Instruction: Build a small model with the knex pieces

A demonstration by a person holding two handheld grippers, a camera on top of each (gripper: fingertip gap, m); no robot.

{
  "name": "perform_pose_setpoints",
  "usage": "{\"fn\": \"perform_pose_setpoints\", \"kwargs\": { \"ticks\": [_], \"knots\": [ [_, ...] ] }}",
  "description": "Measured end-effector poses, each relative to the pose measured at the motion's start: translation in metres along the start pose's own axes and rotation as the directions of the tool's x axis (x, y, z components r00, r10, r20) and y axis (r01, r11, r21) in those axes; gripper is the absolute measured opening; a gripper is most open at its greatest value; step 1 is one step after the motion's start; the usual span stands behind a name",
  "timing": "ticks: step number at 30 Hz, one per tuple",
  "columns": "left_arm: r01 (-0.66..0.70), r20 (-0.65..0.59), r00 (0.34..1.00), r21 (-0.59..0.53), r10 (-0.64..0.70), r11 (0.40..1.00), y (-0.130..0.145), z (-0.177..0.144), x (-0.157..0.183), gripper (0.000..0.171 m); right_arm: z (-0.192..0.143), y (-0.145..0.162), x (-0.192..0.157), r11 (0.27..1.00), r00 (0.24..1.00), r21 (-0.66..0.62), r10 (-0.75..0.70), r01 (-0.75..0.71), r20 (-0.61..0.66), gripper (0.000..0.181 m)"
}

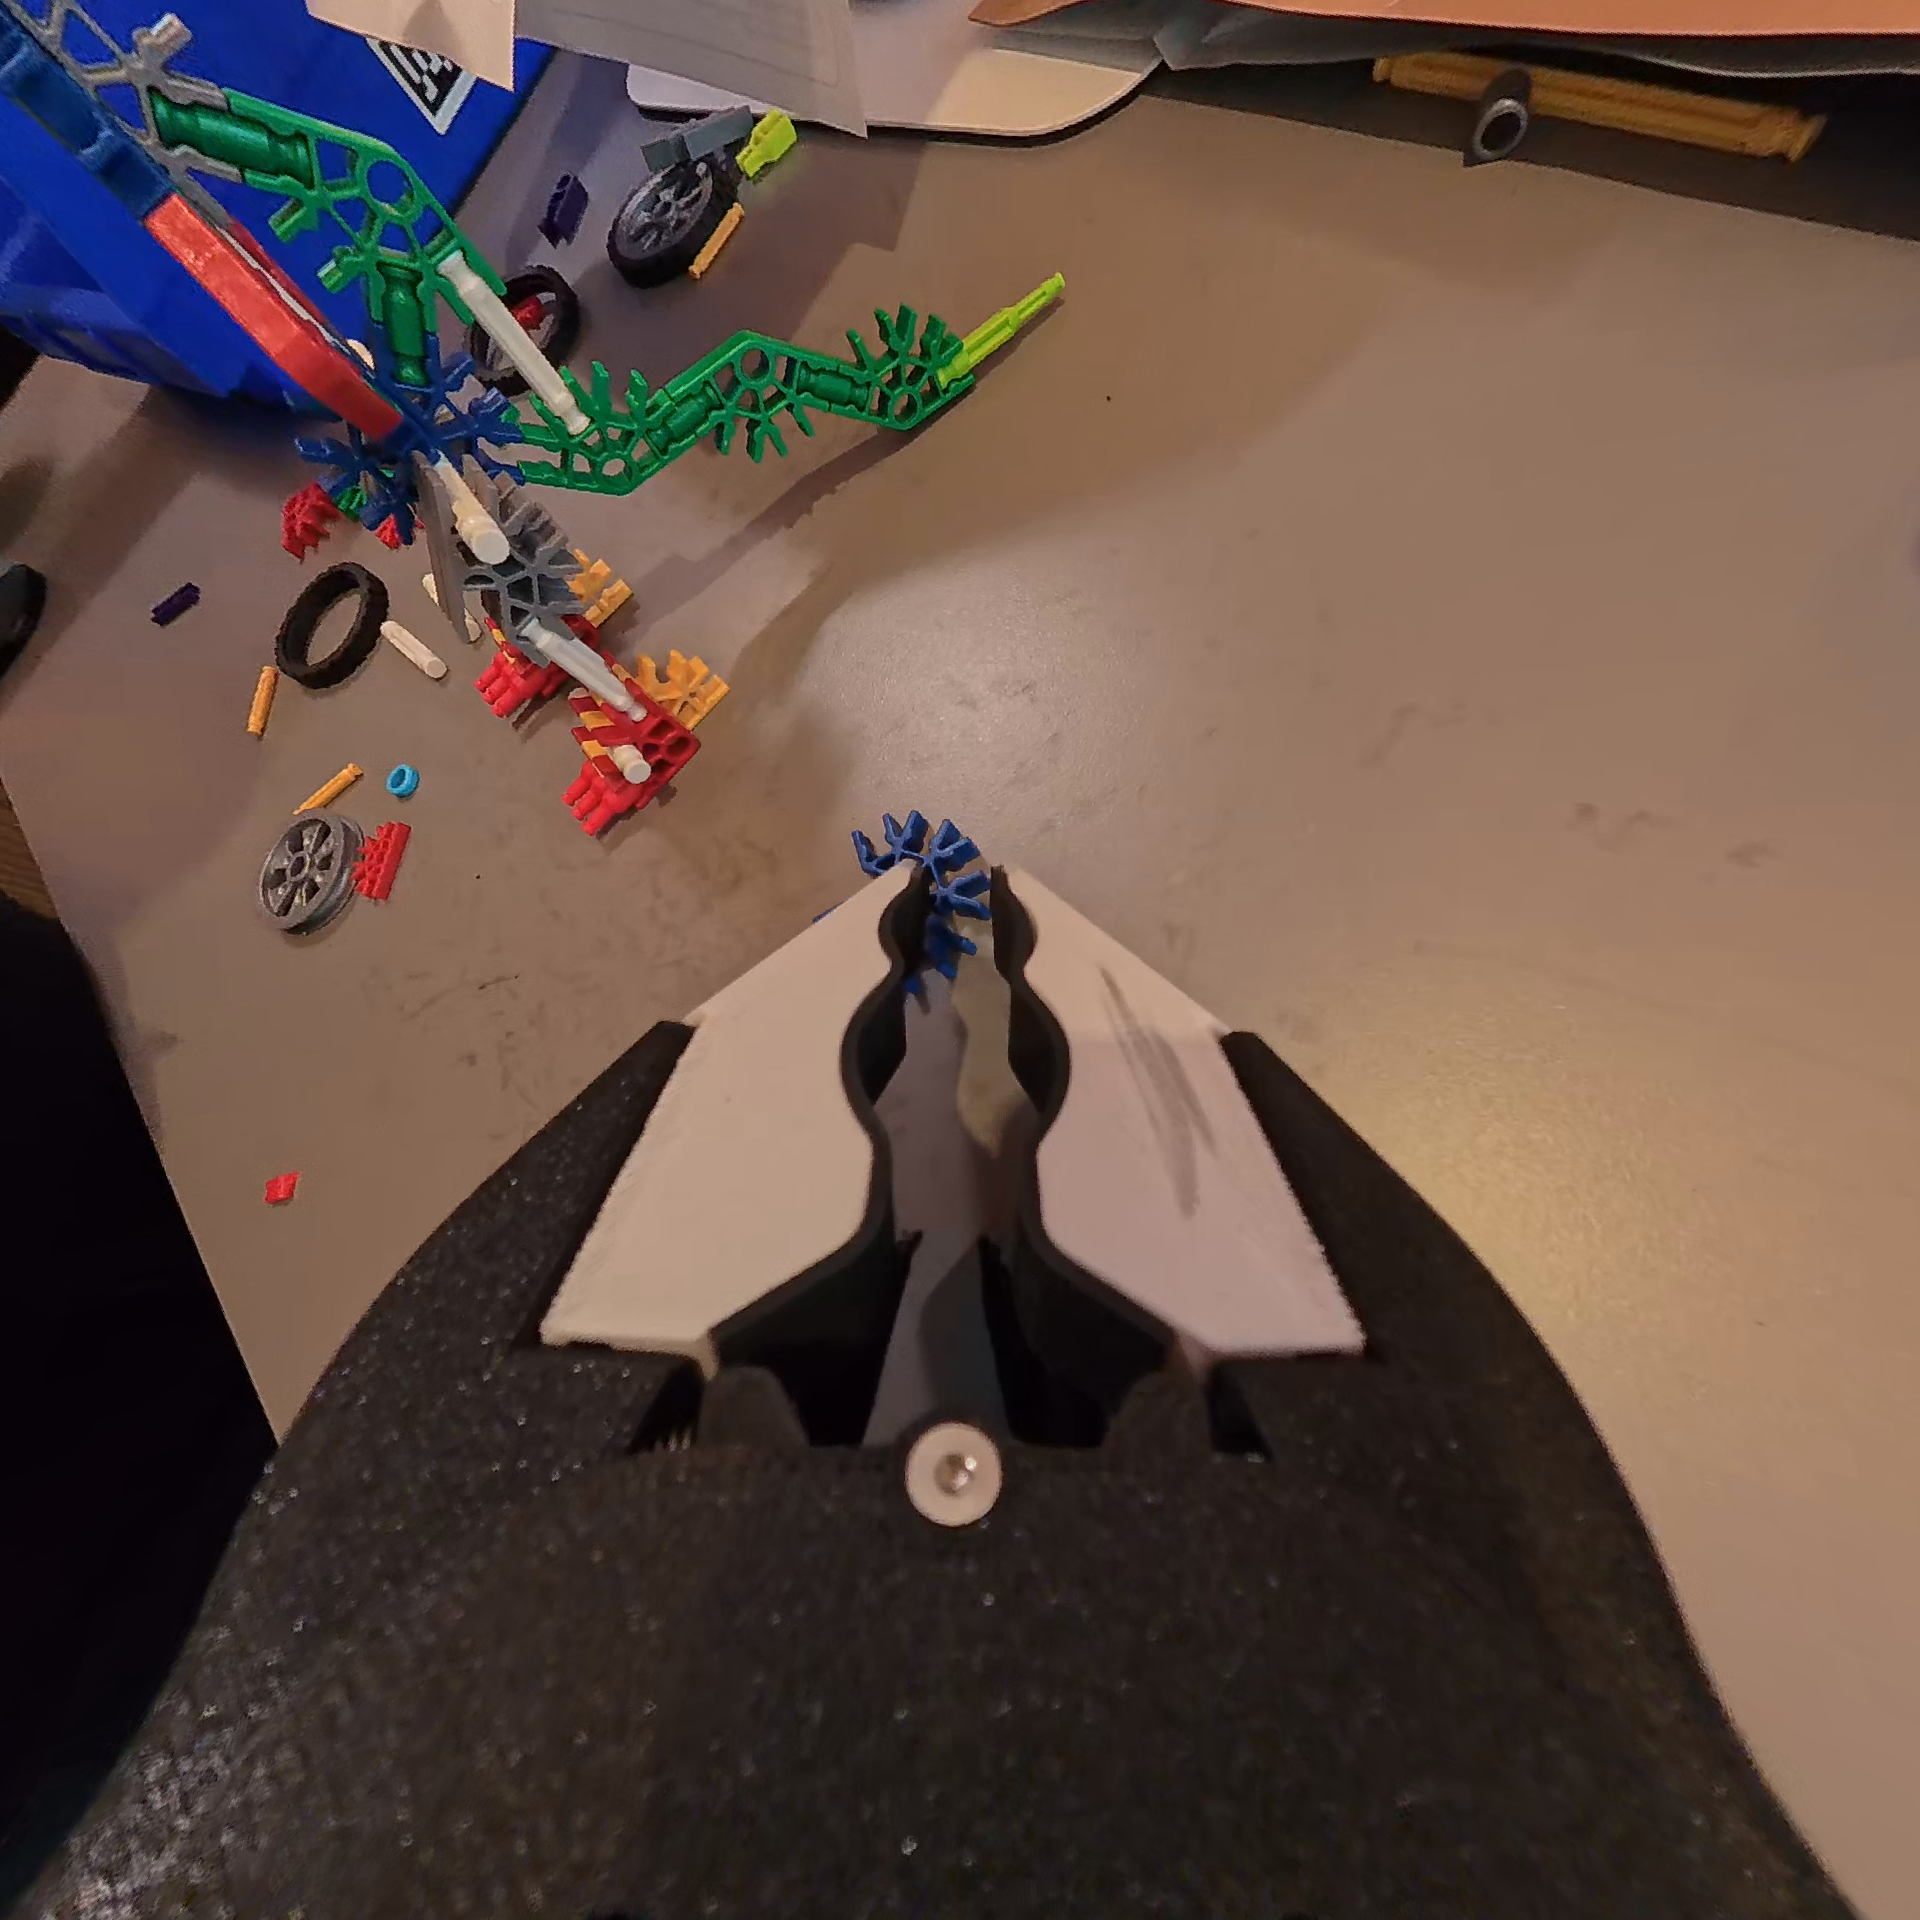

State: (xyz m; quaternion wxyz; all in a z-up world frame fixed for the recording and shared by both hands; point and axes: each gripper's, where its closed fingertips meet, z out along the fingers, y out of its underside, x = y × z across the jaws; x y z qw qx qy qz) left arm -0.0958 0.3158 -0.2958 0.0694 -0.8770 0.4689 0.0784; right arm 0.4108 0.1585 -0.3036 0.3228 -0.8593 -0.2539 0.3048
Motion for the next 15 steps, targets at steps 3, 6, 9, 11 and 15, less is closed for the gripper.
{"fn": "perform_pose_setpoints", "kwargs": {
  "ticks": [3,6,9,11,15],
  "knots": [
    [-0.019,-0.007,1.0,-0.018,0.019,1.0,0.002,0.002,0.002,0.004,0.0,0.0,0.0,1.0,1.0,-0.001,0.005,-0.005,0.006,0.012],
    [-0.04,-0.009,0.999,-0.024,0.04,0.999,0.003,0.002,0.004,0.001,0.0,0.0,-0.001,1.0,1.0,-0.004,0.007,-0.007,0.011,0.012],
    [-0.052,-0.083,0.995,-0.03,0.049,0.998,0.007,-0.003,0.014,0.0,0.0,0.0,-0.001,1.0,1.0,0.0,0.005,-0.005,0.012,0.012],
    [-0.057,-0.105,0.993,-0.029,0.054,0.998,0.009,-0.007,0.016,0.0,-0.001,-0.001,-0.001,1.0,1.0,0.004,0.004,-0.004,0.012,0.012],
    [-0.038,-0.099,0.994,0.008,0.038,0.999,0.004,-0.018,0.011,0.0,-0.001,-0.001,-0.001,1.0,1.0,0.009,0.001,-0.001,0.012,0.012]
  ]
}}
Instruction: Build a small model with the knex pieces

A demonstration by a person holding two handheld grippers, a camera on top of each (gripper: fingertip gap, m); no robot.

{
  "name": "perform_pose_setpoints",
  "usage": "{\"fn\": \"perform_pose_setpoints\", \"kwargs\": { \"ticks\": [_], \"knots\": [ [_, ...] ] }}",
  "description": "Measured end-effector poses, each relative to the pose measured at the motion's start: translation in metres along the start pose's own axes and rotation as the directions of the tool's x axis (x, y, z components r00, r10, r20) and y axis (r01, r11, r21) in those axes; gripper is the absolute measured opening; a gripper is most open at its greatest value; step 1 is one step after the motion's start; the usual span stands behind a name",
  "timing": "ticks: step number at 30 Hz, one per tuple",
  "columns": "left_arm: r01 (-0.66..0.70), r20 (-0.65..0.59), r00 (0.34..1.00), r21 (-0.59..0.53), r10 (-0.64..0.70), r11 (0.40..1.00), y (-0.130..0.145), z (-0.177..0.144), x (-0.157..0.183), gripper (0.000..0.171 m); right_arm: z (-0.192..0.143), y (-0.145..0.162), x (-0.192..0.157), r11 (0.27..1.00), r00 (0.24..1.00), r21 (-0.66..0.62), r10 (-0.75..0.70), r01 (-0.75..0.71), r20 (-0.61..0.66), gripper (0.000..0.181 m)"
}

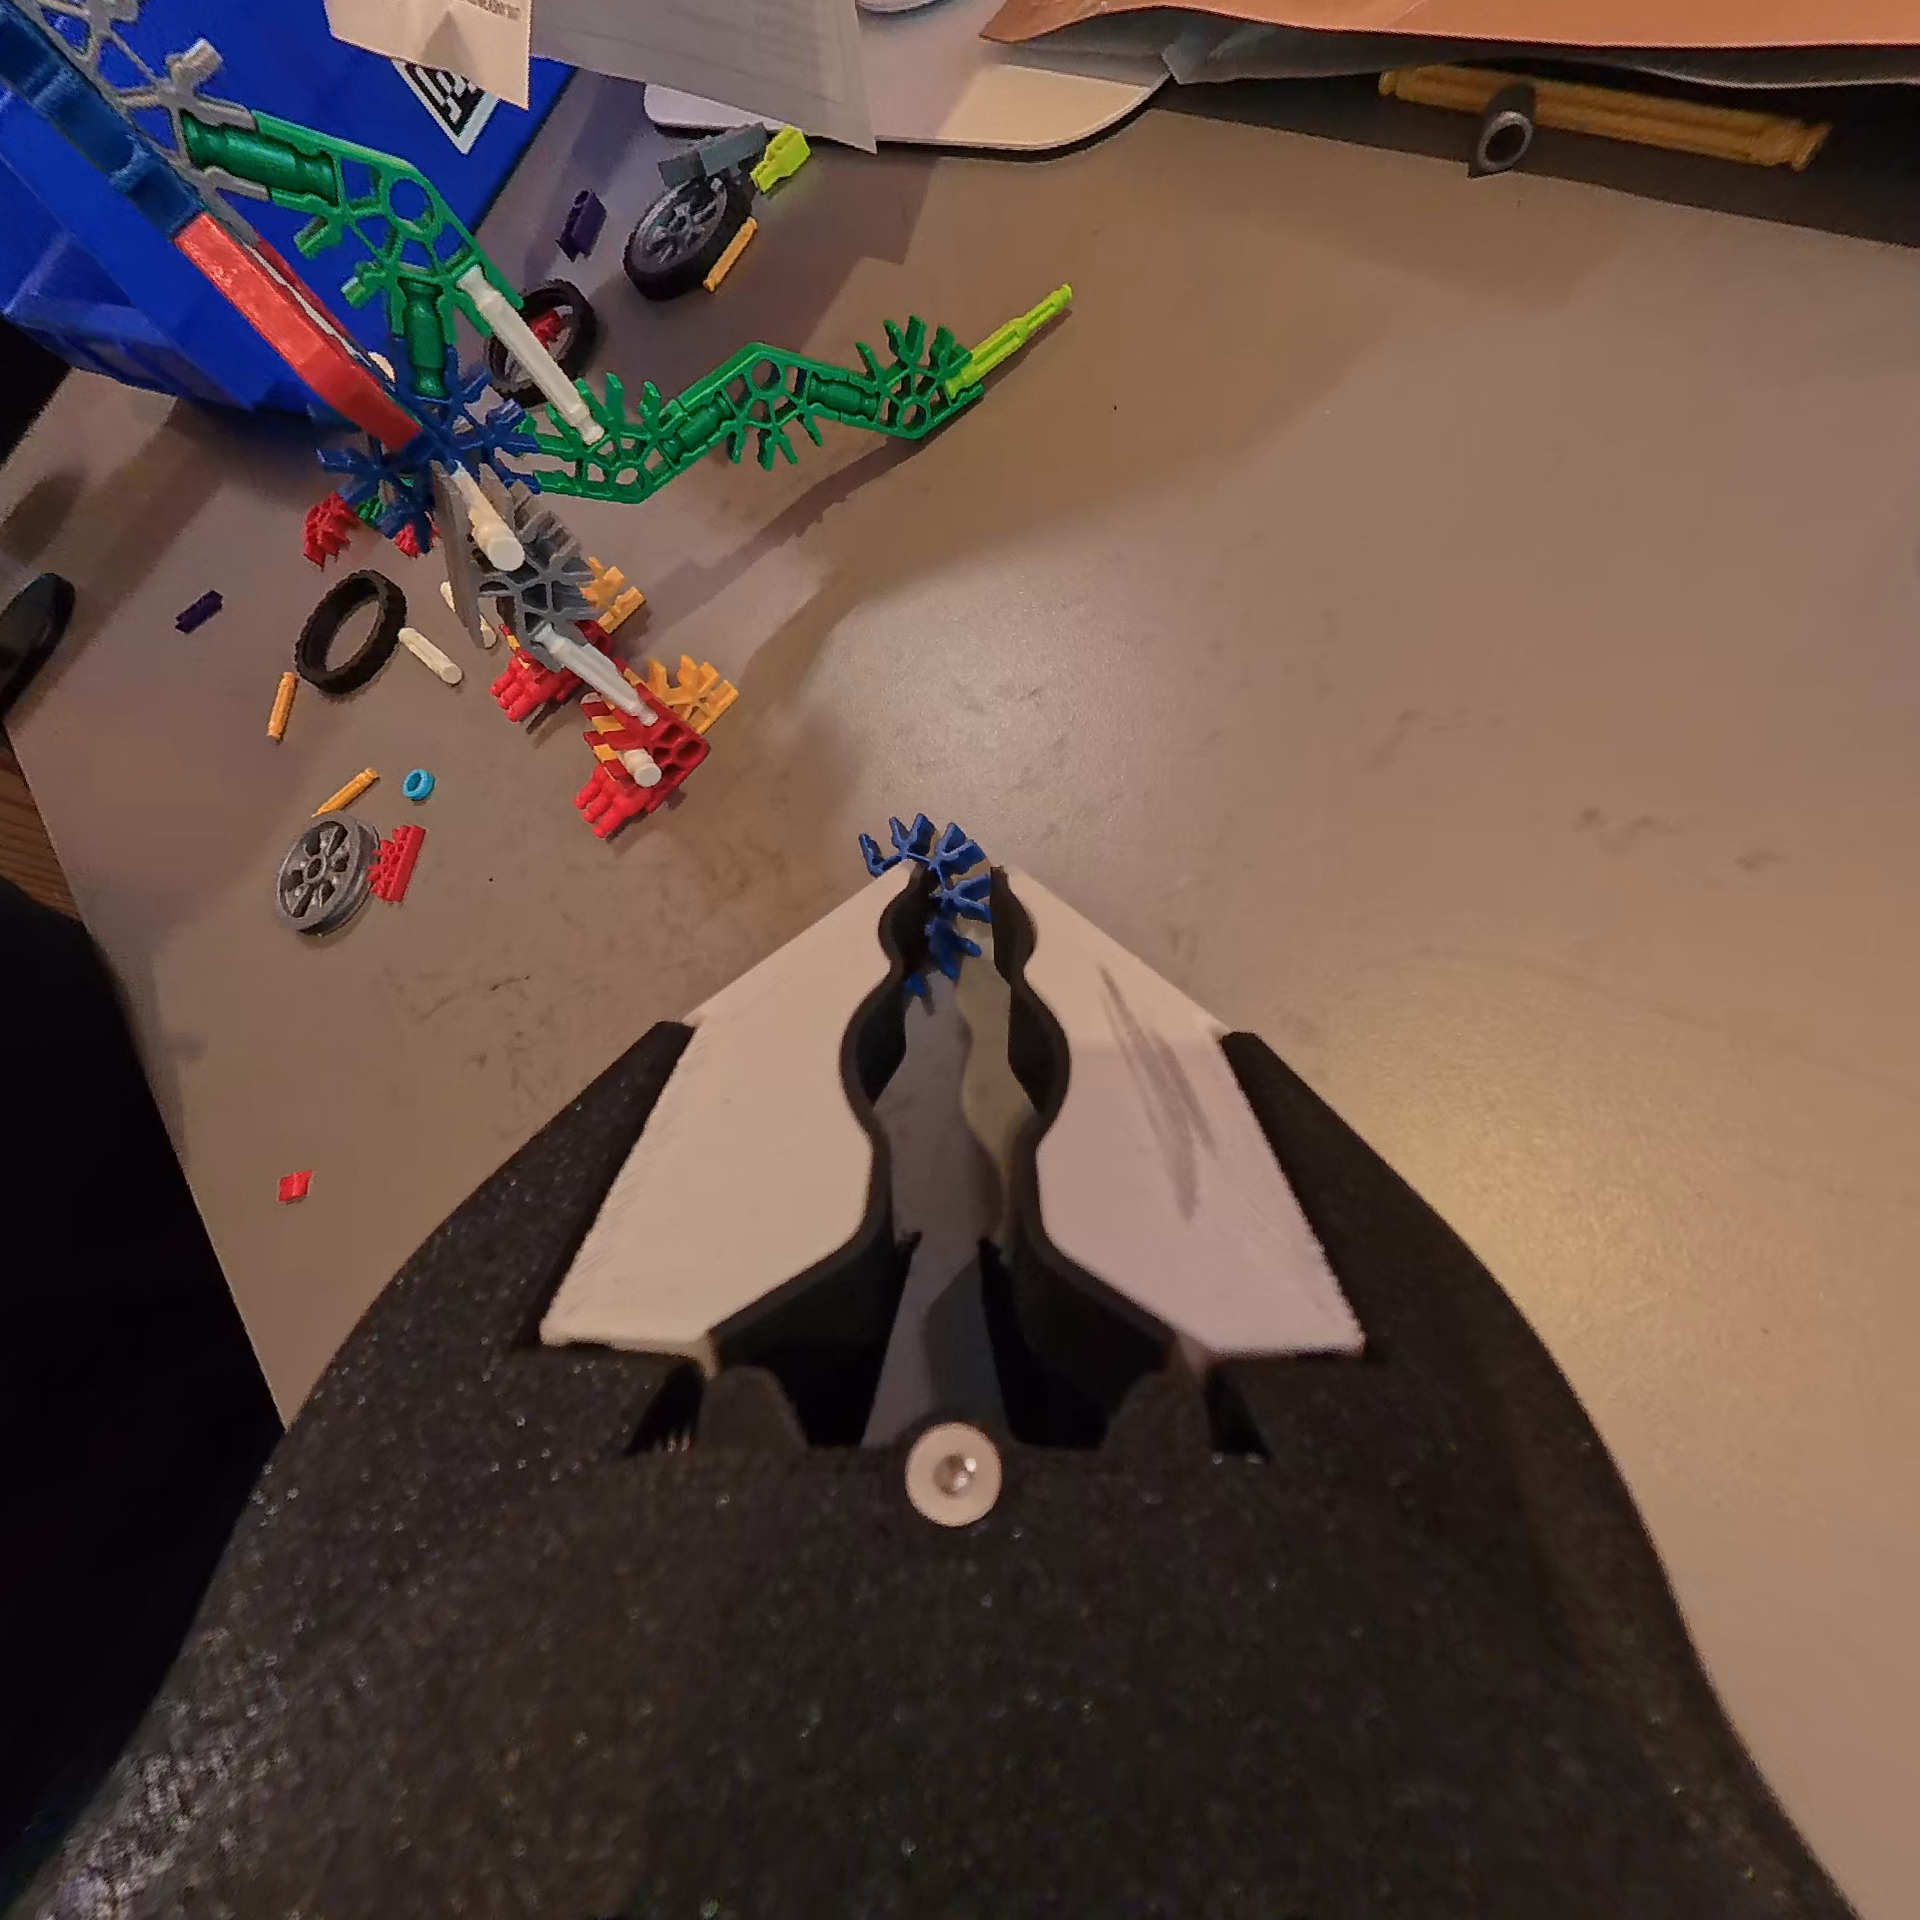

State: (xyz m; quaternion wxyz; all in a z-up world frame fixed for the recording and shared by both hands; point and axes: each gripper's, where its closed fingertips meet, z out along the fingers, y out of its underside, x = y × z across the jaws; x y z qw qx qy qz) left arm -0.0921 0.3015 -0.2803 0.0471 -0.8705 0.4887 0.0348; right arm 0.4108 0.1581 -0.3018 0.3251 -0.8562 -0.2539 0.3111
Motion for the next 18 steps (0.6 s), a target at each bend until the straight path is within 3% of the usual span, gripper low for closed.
{"fn": "perform_pose_setpoints", "kwargs": {
  "ticks": [6,13,17,18],
  "knots": [
    [-0.004,0.065,0.998,-0.051,0.008,0.999,0.001,0.01,-0.015,0.034,-0.001,-0.001,-0.001,1.0,1.0,0.006,-0.003,0.003,0.003,0.012],
    [-0.02,-0.006,1.0,-0.1,0.019,0.995,0.007,0.025,-0.005,0.033,-0.002,-0.002,-0.001,1.0,1.0,0.016,-0.008,0.008,0.005,0.012],
    [-0.002,-0.019,1.0,-0.094,0.0,0.996,0.006,0.025,-0.005,0.023,-0.002,-0.002,-0.002,1.0,1.0,0.02,-0.009,0.009,0.008,0.012],
    [0.0,-0.007,1.0,-0.09,-0.001,0.996,0.006,0.025,-0.007,0.009,-0.003,-0.002,-0.002,1.0,1.0,0.022,-0.009,0.008,0.008,0.012]
  ]
}}
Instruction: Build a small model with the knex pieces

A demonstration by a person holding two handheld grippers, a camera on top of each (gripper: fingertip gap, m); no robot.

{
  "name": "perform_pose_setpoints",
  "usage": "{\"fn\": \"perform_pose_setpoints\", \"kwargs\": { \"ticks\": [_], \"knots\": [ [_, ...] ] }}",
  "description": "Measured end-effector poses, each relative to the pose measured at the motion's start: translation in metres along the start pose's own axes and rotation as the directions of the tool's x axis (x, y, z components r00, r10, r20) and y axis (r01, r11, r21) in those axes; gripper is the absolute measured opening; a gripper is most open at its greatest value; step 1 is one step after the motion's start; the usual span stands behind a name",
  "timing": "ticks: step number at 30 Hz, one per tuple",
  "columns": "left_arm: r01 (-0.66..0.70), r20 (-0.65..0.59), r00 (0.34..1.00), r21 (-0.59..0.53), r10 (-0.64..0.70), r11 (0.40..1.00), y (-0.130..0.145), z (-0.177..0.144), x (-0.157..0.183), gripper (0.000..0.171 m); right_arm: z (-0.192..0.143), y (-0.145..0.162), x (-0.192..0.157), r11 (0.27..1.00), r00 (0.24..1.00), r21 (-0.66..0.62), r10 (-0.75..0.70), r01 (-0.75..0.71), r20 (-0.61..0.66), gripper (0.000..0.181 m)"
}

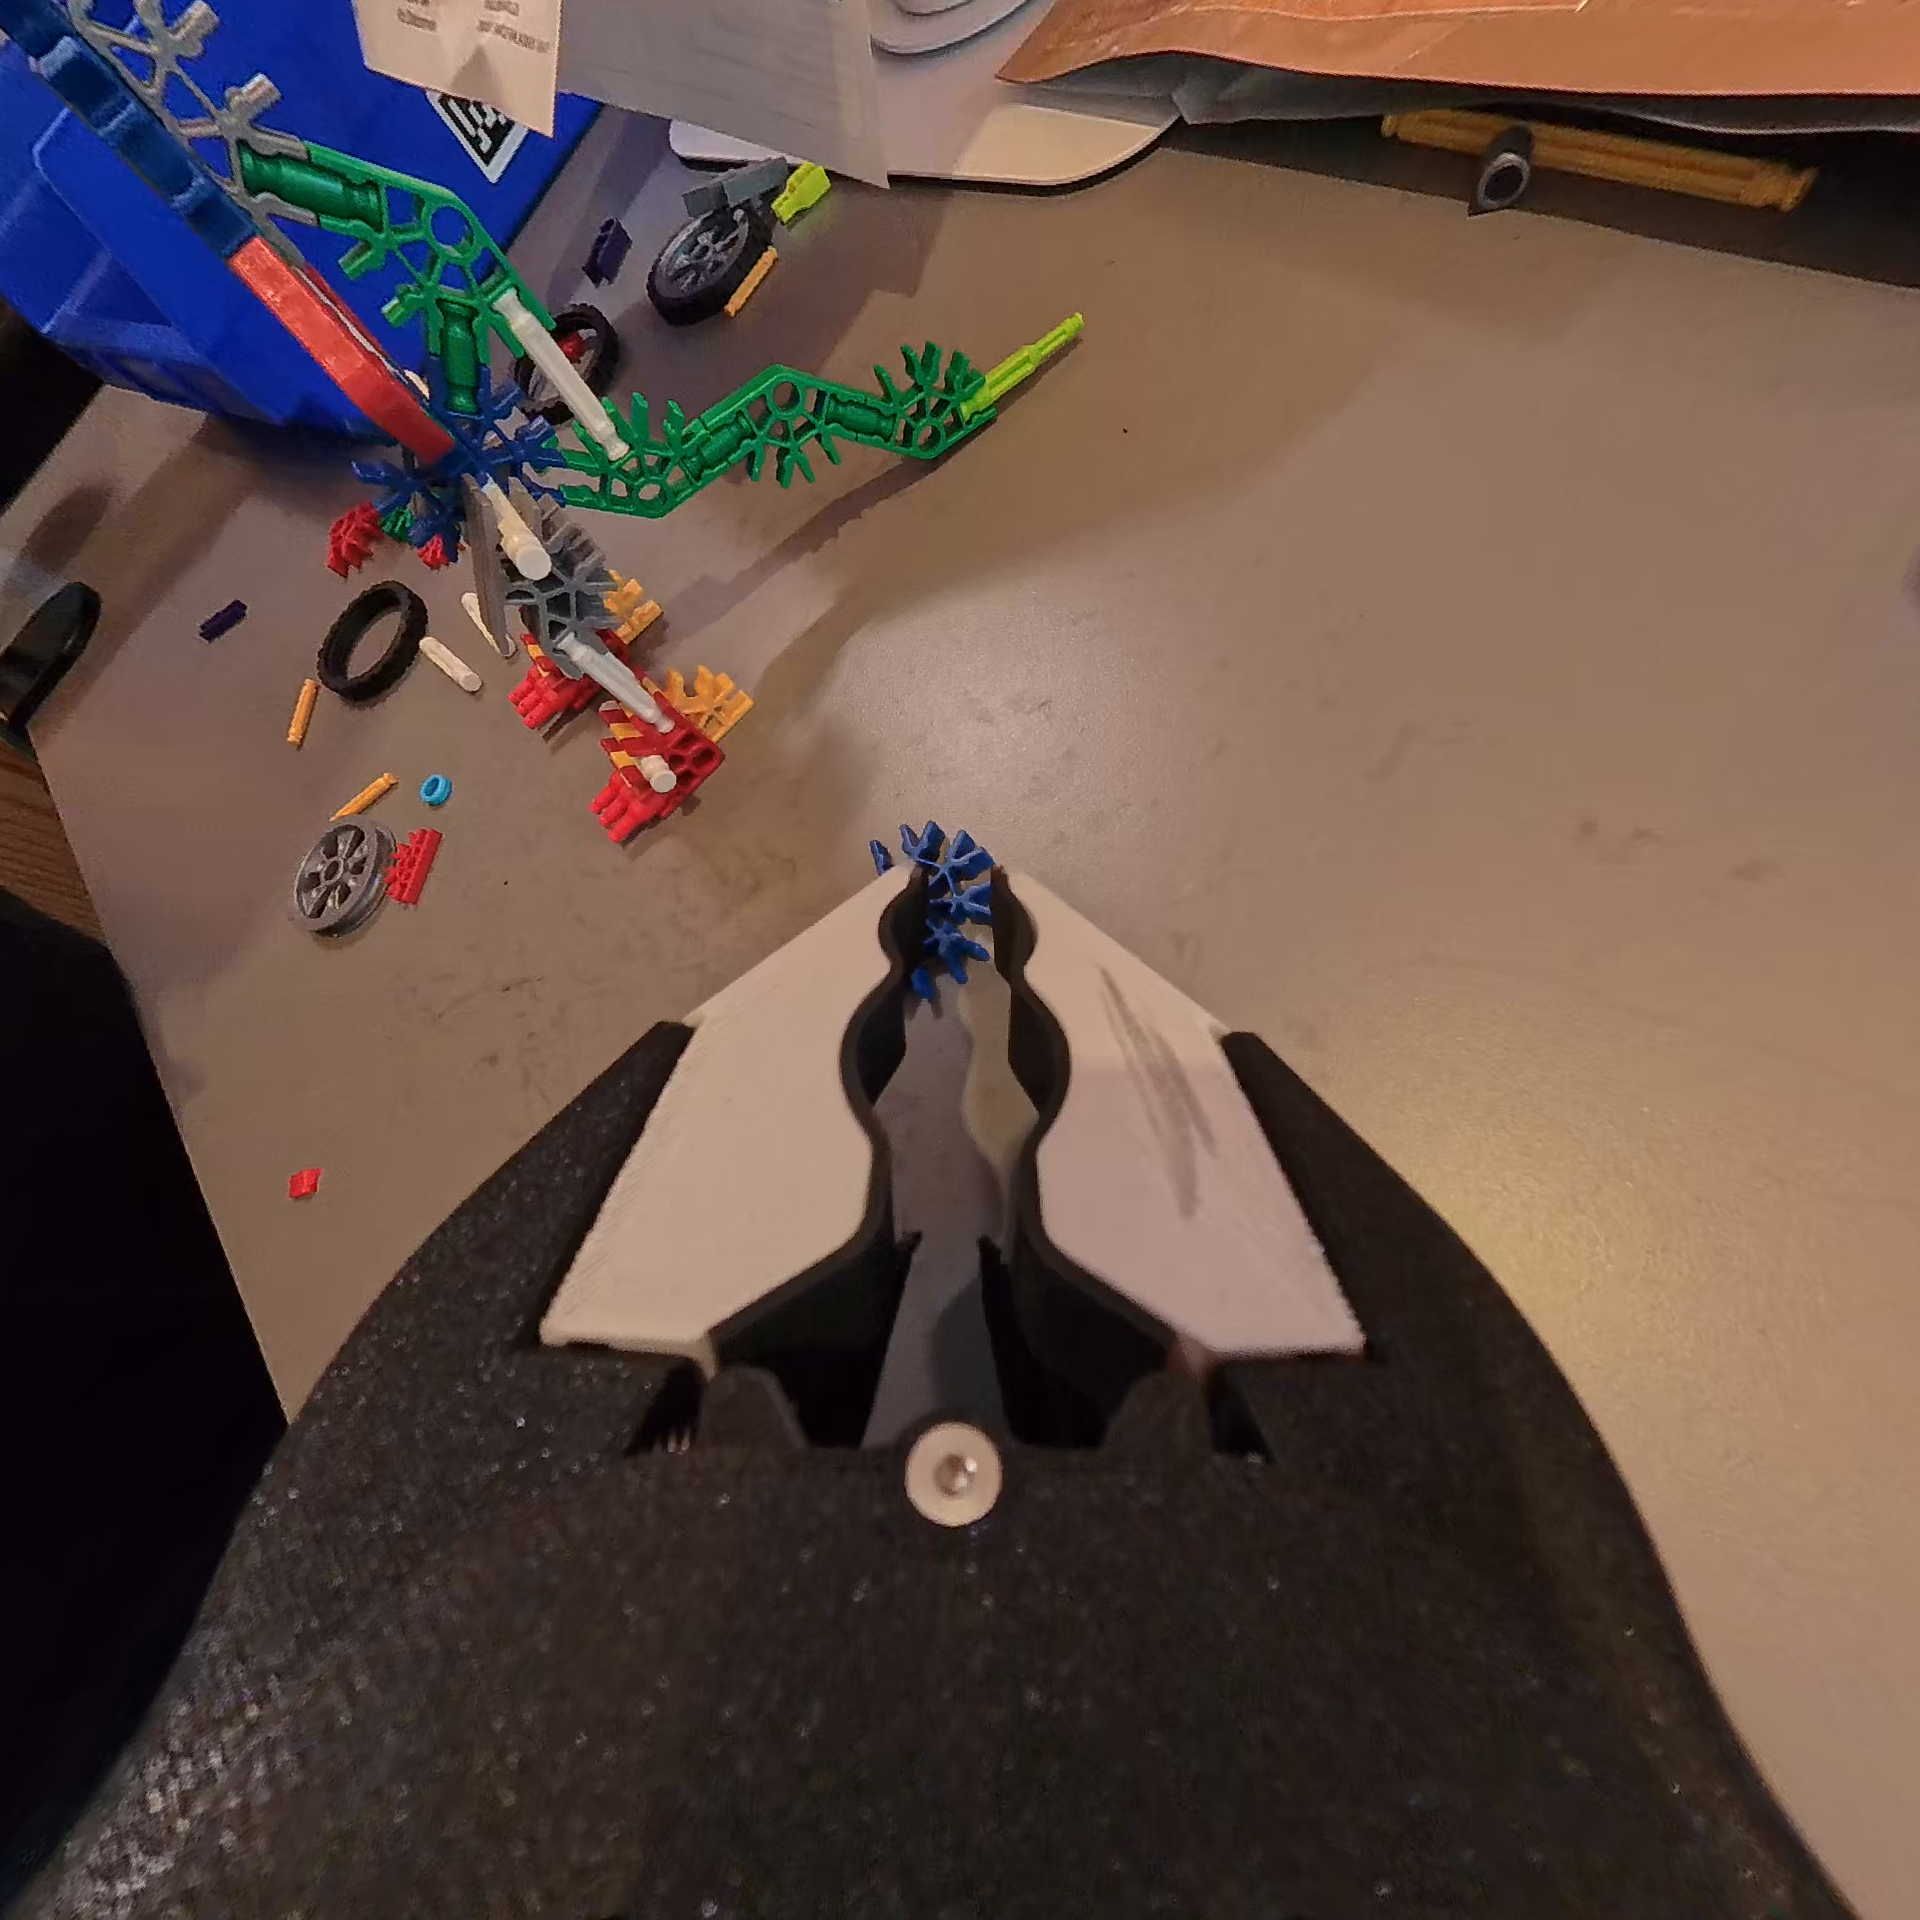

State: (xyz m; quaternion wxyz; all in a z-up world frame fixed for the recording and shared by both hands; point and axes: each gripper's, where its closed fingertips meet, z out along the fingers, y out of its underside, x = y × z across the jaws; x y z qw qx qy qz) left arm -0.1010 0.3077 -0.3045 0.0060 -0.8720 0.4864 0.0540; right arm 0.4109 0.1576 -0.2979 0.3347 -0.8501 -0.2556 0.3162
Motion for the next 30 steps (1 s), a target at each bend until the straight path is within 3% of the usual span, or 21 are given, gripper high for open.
{"fn": "perform_pose_setpoints", "kwargs": {
  "ticks": [1,13,22,27,30],
  "knots": [
    [0.001,0.001,1.0,0.002,-0.001,1.0,0.0,0.0,0.0,0.0,0.0,0.0,0.0,1.0,1.0,0.002,0.0,0.0,0.001,0.012],
    [0.0,0.008,1.0,0.031,0.0,1.0,0.003,-0.007,0.008,0.0,-0.002,-0.002,-0.002,1.0,1.0,0.022,0.001,-0.001,0.014,0.012],
    [0.059,-0.039,0.998,0.145,-0.054,0.988,-0.002,-0.031,0.017,0.0,-0.003,-0.003,-0.003,1.0,1.0,0.028,0.005,-0.006,0.029,0.012],
    [0.07,-0.017,0.997,0.13,-0.069,0.989,0.007,-0.029,0.013,0.0,-0.003,-0.003,-0.003,1.0,0.999,0.03,0.006,-0.007,0.035,0.012],
    [0.061,0.008,0.998,0.106,-0.062,0.993,0.008,-0.024,0.01,0.019,-0.003,-0.003,-0.004,1.0,0.999,0.029,0.007,-0.008,0.039,0.012]
  ]
}}
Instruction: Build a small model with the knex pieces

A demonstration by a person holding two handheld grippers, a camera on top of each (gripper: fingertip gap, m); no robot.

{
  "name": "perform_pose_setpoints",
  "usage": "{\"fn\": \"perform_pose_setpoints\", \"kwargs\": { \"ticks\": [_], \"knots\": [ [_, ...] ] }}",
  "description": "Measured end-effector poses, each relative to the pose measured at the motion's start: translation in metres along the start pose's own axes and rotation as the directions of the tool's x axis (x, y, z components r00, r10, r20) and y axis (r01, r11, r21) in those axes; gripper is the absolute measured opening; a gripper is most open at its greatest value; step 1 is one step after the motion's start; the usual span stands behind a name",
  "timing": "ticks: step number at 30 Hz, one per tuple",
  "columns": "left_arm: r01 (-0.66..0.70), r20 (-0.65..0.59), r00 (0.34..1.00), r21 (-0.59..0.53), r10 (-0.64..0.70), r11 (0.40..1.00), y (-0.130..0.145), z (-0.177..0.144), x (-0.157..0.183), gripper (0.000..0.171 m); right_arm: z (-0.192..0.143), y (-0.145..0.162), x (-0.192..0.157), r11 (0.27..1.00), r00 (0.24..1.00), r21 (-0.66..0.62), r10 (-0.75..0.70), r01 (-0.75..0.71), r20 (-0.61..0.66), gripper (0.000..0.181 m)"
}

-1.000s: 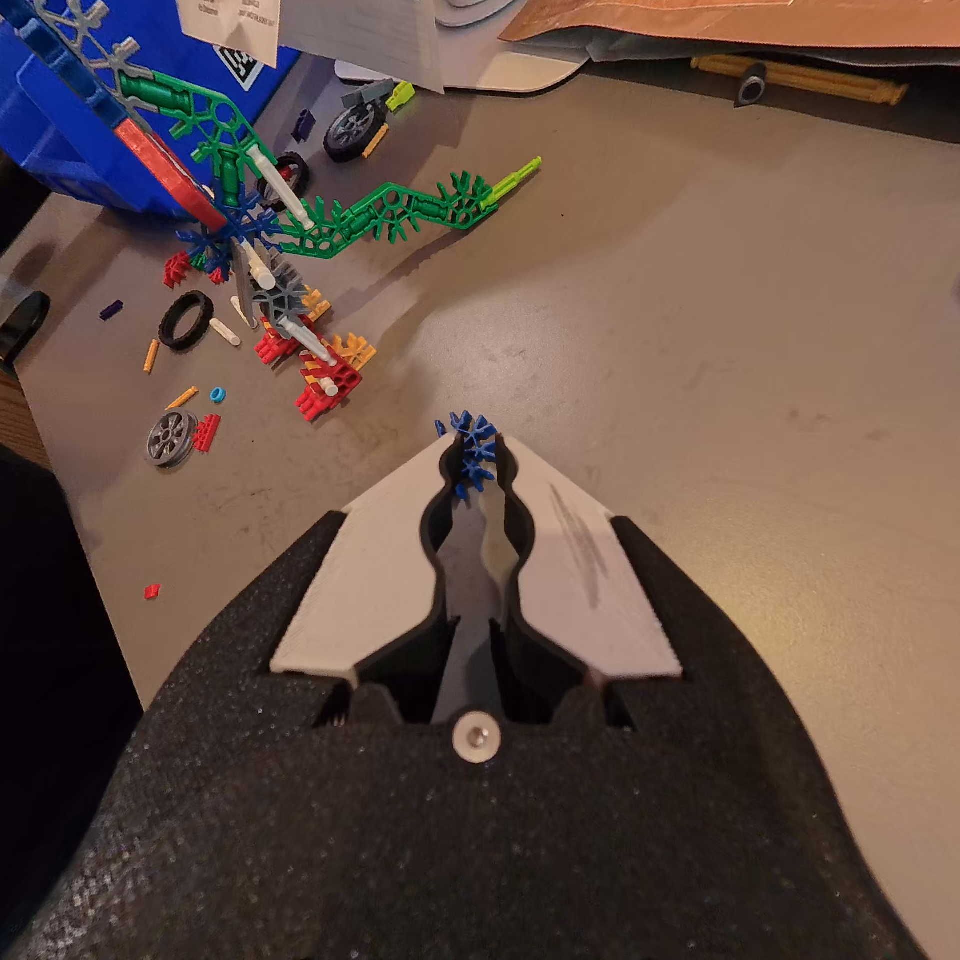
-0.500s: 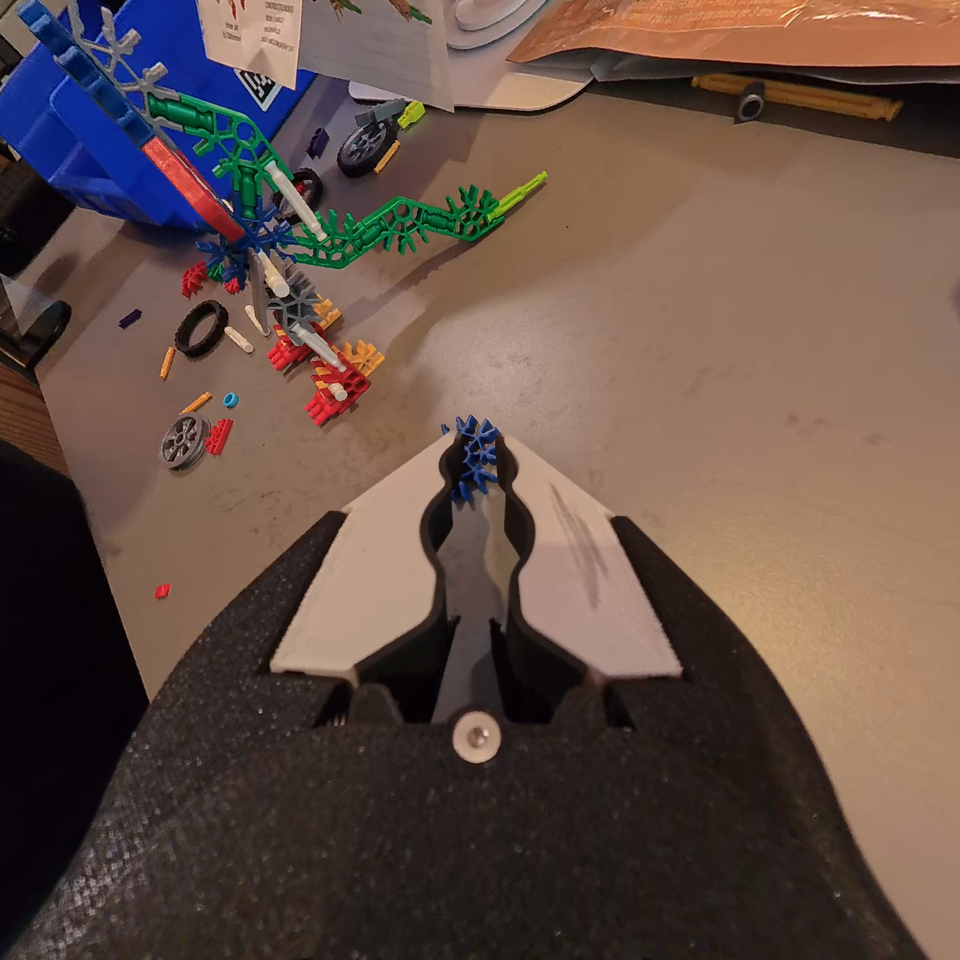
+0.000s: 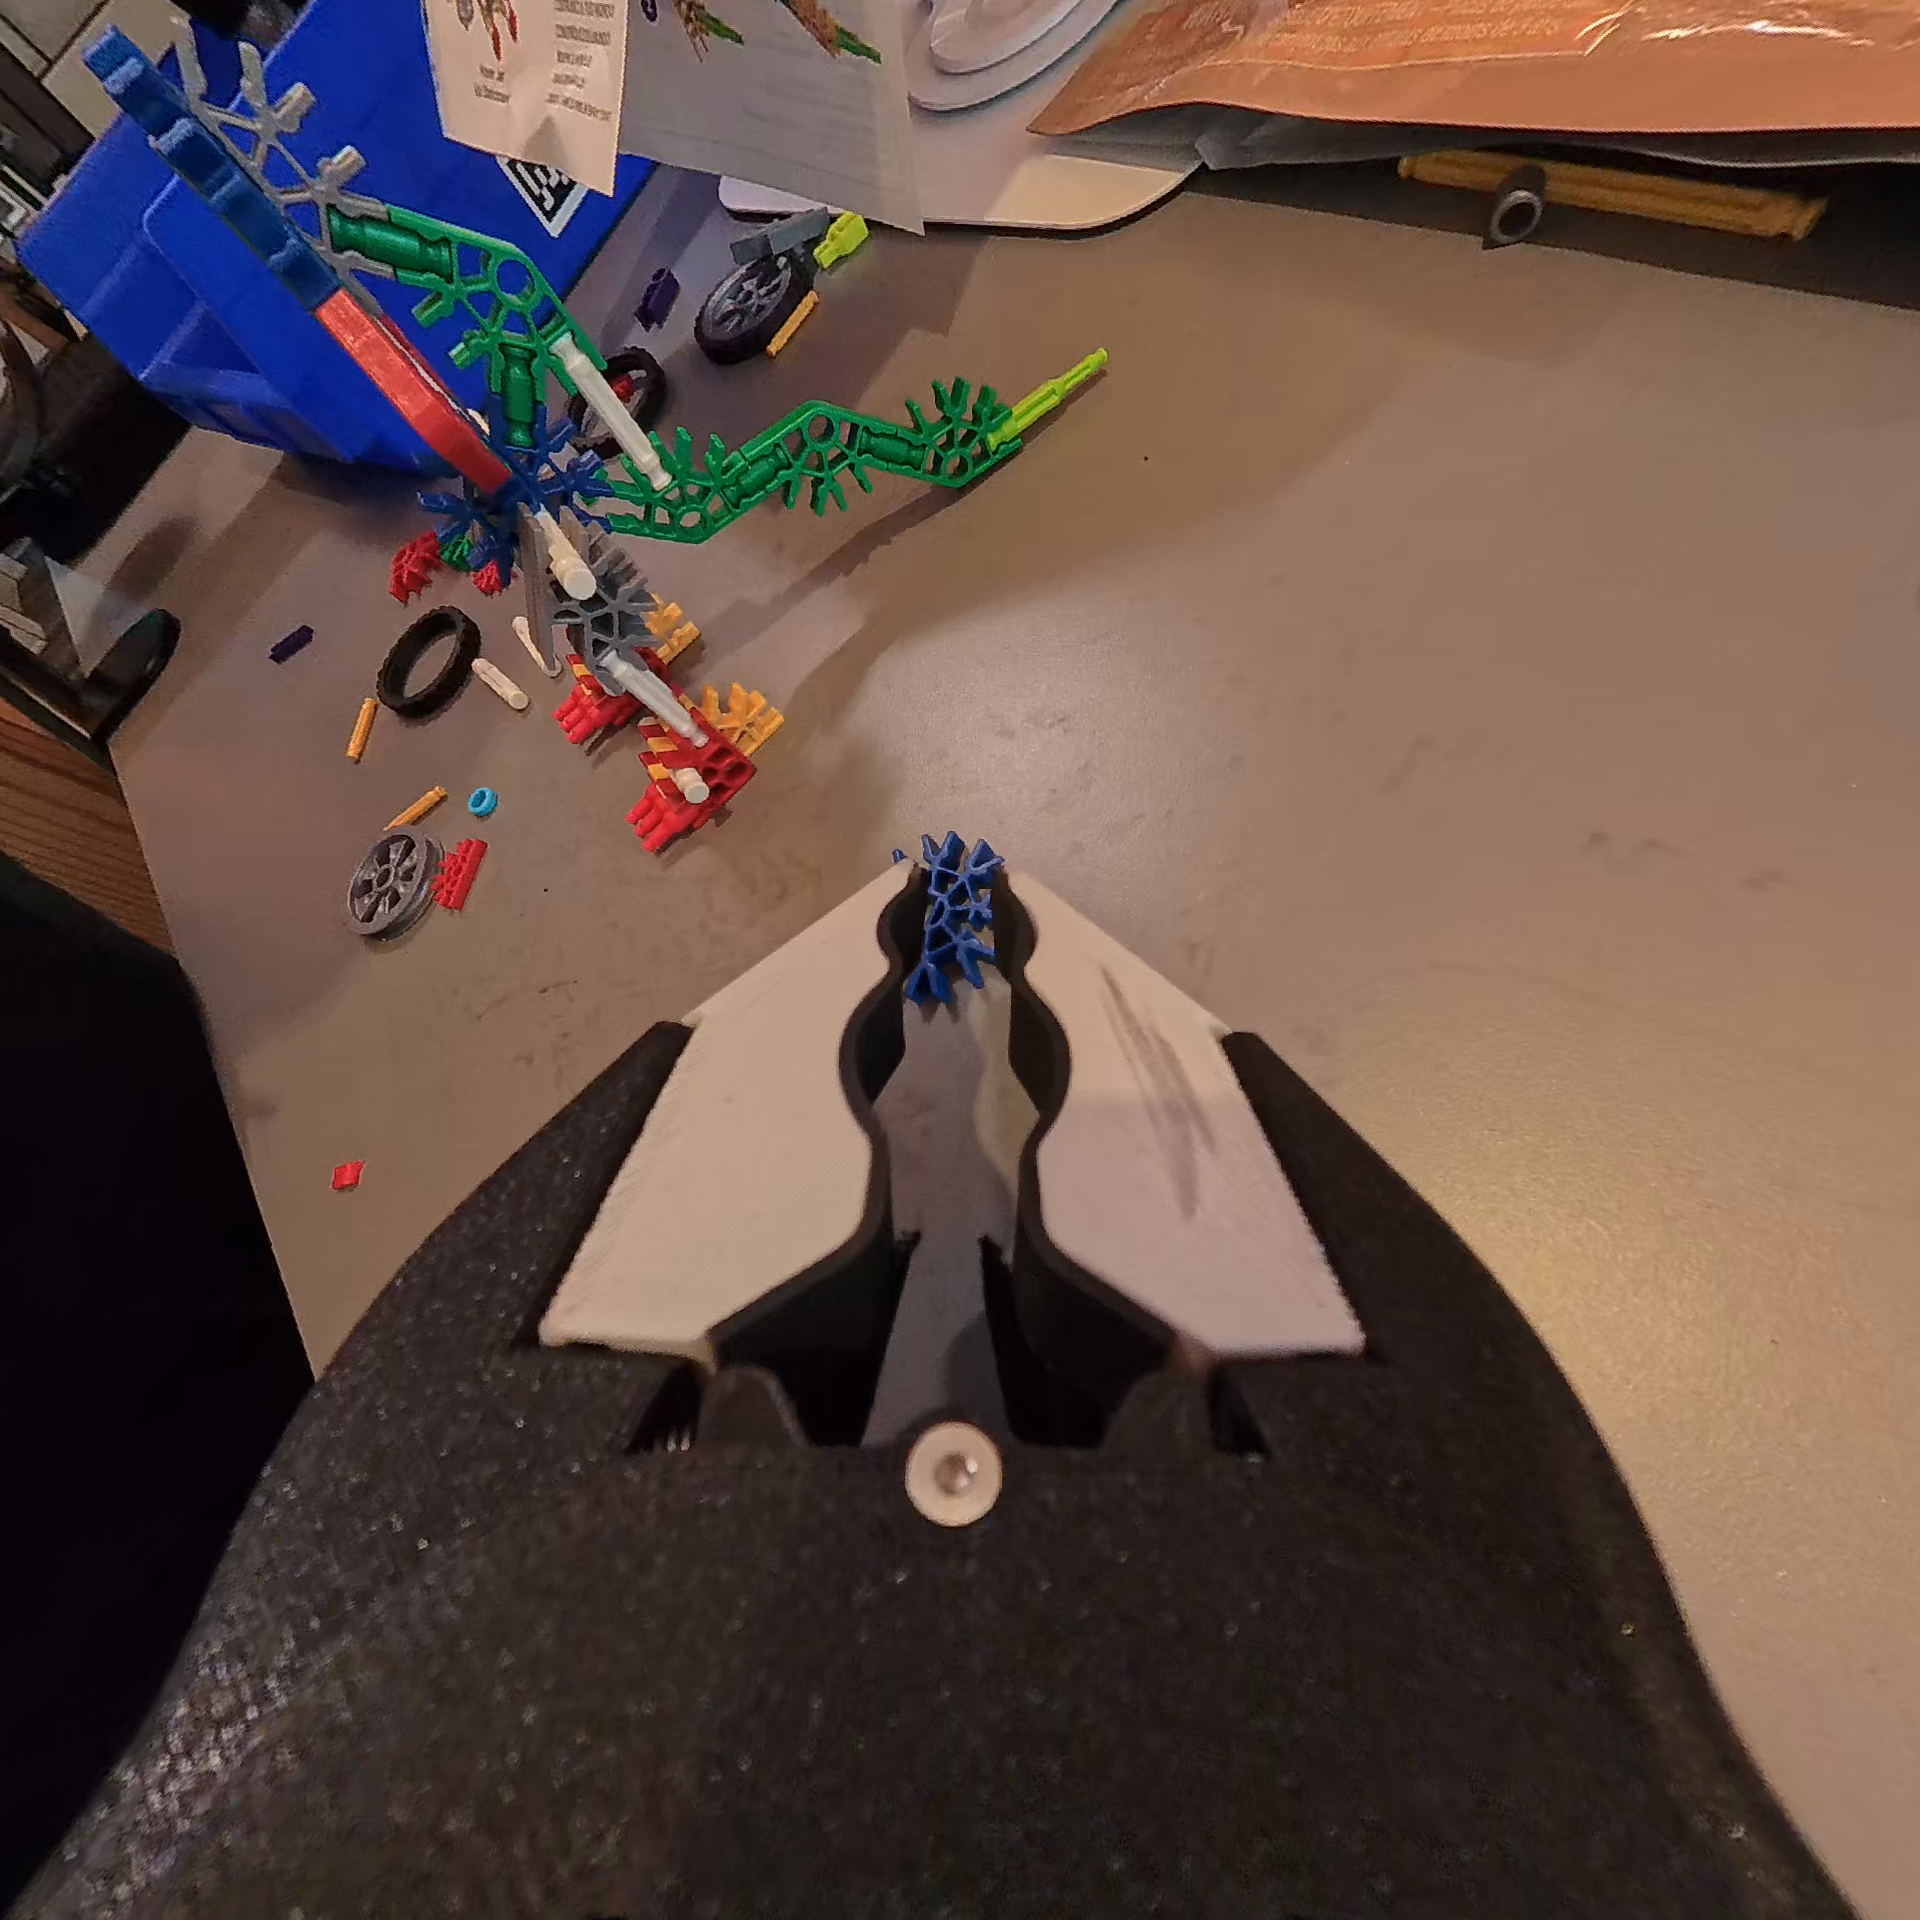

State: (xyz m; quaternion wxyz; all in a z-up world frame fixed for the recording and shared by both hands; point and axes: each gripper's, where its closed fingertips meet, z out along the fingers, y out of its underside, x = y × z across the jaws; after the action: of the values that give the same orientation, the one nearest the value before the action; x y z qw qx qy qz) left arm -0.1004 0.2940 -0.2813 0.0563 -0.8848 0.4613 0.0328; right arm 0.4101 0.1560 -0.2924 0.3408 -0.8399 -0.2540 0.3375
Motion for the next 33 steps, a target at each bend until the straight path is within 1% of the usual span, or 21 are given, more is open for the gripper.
{"fn": "perform_pose_setpoints", "kwargs": {
  "ticks": [1,2,4,6,8,9,14,16,18,22,27,33],
  "knots": [
    [-0.006,0.003,1.0,-0.008,0.006,1.0,0.0,0.002,0.0,0.025,0.0,0.0,0.0,1.0,1.0,0.0,0.0,0.0,0.0,0.012],
    [-0.015,0.008,1.0,-0.018,0.015,1.0,-0.001,0.004,-0.001,0.028,0.0,0.0,0.0,1.0,1.0,0.0,0.0,0.0,0.0,0.012],
    [-0.033,0.052,0.998,-0.06,0.036,0.998,0.001,0.009,-0.008,0.034,0.0,0.0,0.0,1.0,1.0,0.0,0.0,0.0,-0.001,0.012],
    [-0.053,0.05,0.997,-0.089,0.058,0.995,0.001,0.015,-0.009,0.034,0.0,0.0,0.0,1.0,1.0,0.0,-0.001,0.001,-0.001,0.012],
    [-0.073,0.063,0.995,-0.142,0.082,0.987,0.005,0.022,-0.014,0.036,0.0,0.0,0.0,1.0,1.0,0.001,0.0,0.0,-0.001,0.012],
    [-0.082,0.05,0.994,-0.172,0.092,0.982,0.009,0.025,-0.013,0.036,0.0,0.0,0.0,1.0,1.0,0.001,-0.001,0.001,-0.001,0.012],
    [-0.08,0.036,0.996,-0.173,0.087,0.982,0.006,0.028,-0.016,0.036,0.0,-0.001,0.0,1.0,1.0,0.006,-0.001,0.001,-0.005,0.012],
    [-0.089,0.041,0.994,-0.16,0.097,0.983,0.005,0.027,-0.016,0.035,-0.001,-0.001,0.0,1.0,1.0,0.007,0.0,0.0,-0.004,0.012],
    [-0.069,0.042,0.996,-0.127,0.075,0.99,0.003,0.023,-0.015,0.035,-0.001,-0.001,0.0,1.0,1.0,0.009,0.0,0.0,-0.005,0.012],
    [-0.058,0.068,0.996,-0.099,0.065,0.993,0.007,0.008,-0.009,0.036,-0.001,-0.001,0.001,1.0,1.0,0.007,0.003,-0.003,-0.003,0.012],
    [-0.063,0.085,0.994,-0.02,0.064,0.998,0.002,-0.018,0.012,0.036,0.0,0.0,0.001,1.0,1.0,0.002,0.007,-0.007,0.001,0.013],
    [-0.117,0.111,0.988,0.059,0.11,0.991,-0.011,-0.04,0.045,0.035,0.001,0.001,0.0,1.0,1.0,-0.006,0.007,-0.007,0.006,0.012]
  ]
}}
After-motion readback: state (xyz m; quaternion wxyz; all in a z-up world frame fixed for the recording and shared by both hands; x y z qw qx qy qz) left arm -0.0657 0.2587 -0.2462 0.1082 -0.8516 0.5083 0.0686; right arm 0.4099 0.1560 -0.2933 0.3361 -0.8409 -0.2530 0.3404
